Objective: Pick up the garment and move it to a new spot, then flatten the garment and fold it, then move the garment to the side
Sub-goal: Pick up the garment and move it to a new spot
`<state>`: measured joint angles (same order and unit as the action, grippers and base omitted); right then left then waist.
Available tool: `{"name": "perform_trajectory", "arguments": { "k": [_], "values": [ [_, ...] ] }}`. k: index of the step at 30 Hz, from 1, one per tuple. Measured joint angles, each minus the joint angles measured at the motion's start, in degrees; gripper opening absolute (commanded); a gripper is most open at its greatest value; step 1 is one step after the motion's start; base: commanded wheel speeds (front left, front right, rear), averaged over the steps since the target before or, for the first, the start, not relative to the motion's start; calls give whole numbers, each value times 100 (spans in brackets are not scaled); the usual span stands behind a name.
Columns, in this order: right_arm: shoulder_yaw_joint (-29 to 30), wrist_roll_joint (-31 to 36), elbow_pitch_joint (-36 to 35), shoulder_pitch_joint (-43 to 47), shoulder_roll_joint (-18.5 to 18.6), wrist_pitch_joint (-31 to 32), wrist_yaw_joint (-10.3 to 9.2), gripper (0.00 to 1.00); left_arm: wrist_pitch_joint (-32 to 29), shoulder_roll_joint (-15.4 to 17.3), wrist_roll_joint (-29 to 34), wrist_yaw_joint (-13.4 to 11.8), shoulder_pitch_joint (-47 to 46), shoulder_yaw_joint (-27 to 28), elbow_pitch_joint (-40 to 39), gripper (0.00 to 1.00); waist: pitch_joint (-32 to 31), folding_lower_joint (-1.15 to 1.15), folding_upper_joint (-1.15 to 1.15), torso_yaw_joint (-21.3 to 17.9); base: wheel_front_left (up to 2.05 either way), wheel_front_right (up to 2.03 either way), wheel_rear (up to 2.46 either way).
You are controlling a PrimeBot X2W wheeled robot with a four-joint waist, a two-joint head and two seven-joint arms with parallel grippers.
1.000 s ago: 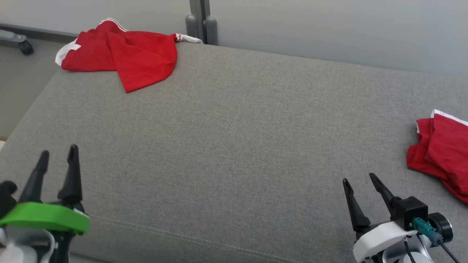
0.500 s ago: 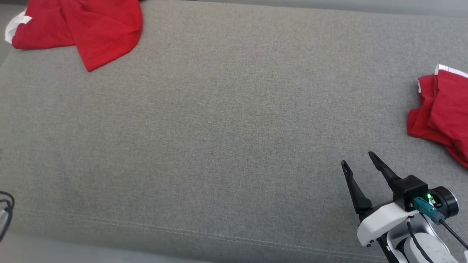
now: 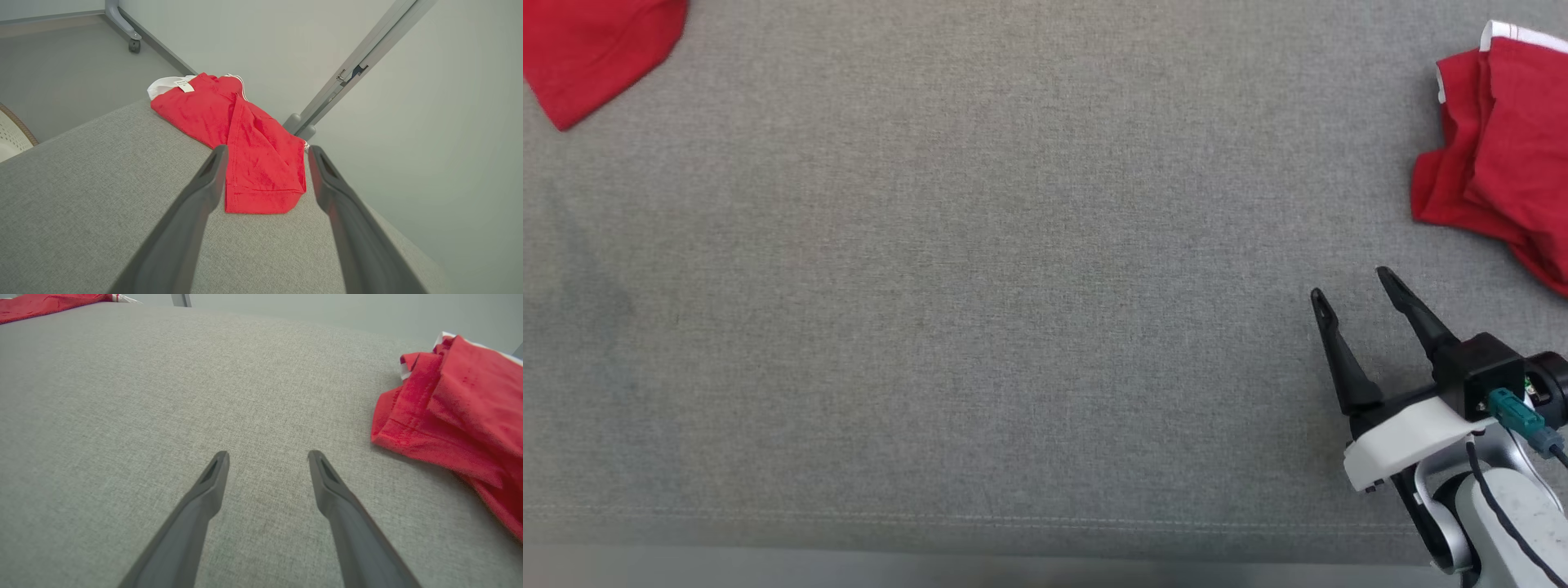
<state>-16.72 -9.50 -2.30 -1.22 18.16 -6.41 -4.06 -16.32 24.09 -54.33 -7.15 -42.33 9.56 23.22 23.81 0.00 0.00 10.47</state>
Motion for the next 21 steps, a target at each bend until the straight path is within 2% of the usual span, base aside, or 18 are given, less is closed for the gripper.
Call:
{"name": "perform_trajectory", "arguments": {
  "k": [1, 5, 12, 21],
  "values": [
    [52, 0, -80, -54, 25, 43, -2, 100, 7, 64, 202, 0, -181, 2, 135, 100, 169, 0, 0, -69, 0, 0, 0],
    [181, 4, -233, -139, 101, 46, -7, 100, -66, 51, 277, 0, -556, 134, 645, 100, 509, 0, 0, -183, 0, 0, 0],
    [260, 77, -437, -431, 162, 3, -7, 100, -51, -175, 377, 0, -1138, 94, 1183, 100, 1073, 0, 0, -317, 0, 0, 0],
    [240, 92, -641, -538, 158, -104, -1, 100, -34, -196, 973, 0, -1441, 45, 2083, 100, 1391, 0, 0, -452, 0, 0, 0]
  ]
}}
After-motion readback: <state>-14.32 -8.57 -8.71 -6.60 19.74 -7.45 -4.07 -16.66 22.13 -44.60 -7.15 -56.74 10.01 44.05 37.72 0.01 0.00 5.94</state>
